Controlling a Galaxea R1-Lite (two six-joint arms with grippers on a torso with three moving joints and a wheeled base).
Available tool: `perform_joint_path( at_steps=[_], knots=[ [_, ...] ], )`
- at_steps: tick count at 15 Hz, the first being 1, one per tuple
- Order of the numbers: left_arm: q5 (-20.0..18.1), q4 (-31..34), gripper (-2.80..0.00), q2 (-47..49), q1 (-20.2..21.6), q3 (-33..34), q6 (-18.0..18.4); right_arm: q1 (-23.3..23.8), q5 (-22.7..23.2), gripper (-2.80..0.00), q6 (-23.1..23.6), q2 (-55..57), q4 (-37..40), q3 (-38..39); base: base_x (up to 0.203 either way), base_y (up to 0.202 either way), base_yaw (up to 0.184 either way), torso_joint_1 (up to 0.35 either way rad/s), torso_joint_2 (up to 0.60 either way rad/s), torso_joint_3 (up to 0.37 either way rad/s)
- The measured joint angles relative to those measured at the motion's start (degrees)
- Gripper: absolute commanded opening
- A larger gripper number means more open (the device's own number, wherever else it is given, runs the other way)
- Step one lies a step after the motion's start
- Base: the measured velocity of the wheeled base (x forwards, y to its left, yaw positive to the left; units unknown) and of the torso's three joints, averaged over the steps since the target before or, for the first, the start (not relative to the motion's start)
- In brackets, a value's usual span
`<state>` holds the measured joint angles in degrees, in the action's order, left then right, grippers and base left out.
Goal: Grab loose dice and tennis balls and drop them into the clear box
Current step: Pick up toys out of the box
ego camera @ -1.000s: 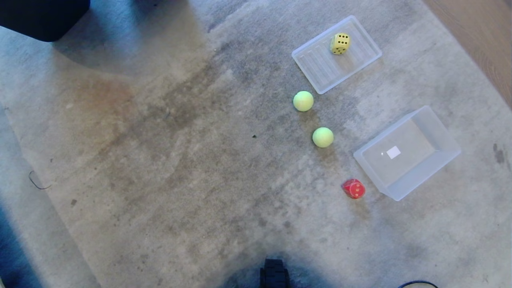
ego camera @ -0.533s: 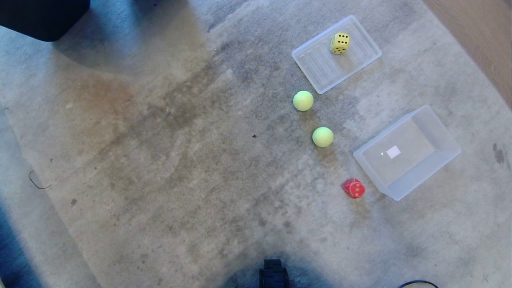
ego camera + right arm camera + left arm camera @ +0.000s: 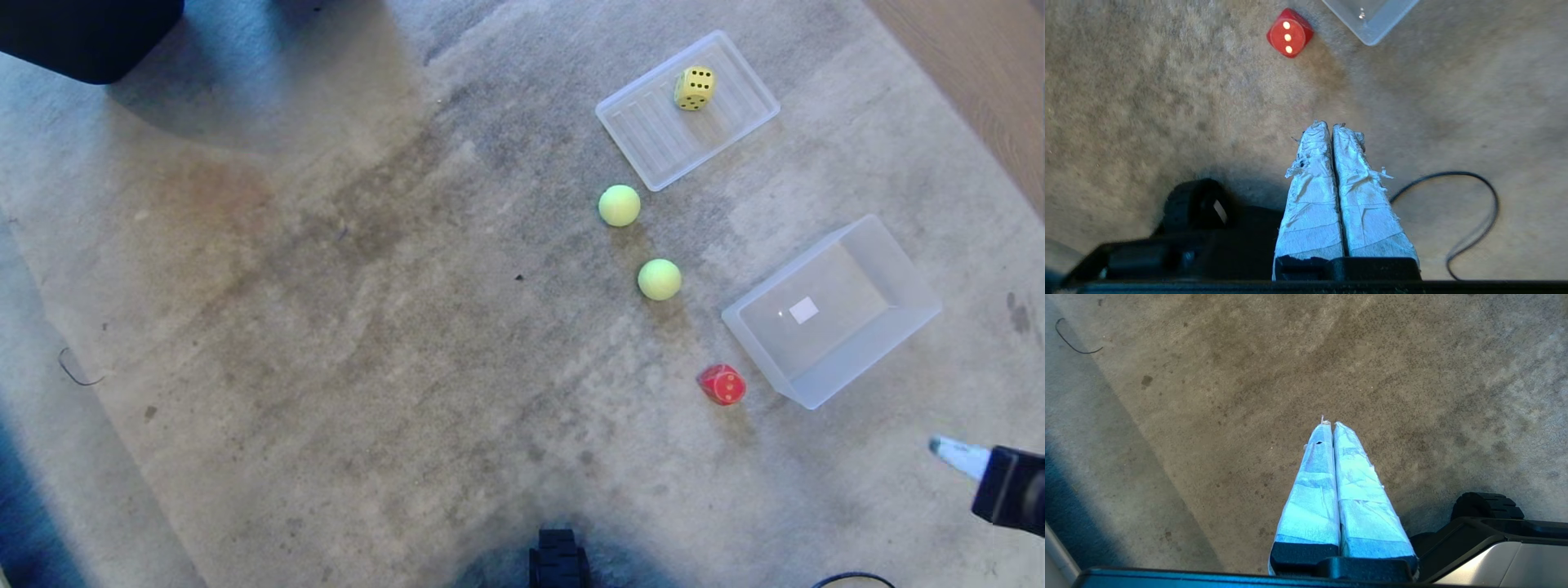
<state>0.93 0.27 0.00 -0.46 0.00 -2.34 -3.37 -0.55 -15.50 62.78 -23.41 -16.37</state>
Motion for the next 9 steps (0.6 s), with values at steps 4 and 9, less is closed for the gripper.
perform_joint_path(
  at_steps=[4,9],
  knots=[
    [0.01,-0.03,-2.80,0.00,0.05,0.00,-0.01,-3.95,1.13,-2.80,-6.62,21.02,-15.06,-4.60,0.000,0.000,0.000,0.000,0.00,0.000],
    [0.01,-0.02,-2.80,0.00,0.05,0.00,0.02,-7.82,7.22,0.00,-11.42,37.16,-24.38,-9.40,0.000,0.000,0.000,0.000,0.00,0.000]
  ],
)
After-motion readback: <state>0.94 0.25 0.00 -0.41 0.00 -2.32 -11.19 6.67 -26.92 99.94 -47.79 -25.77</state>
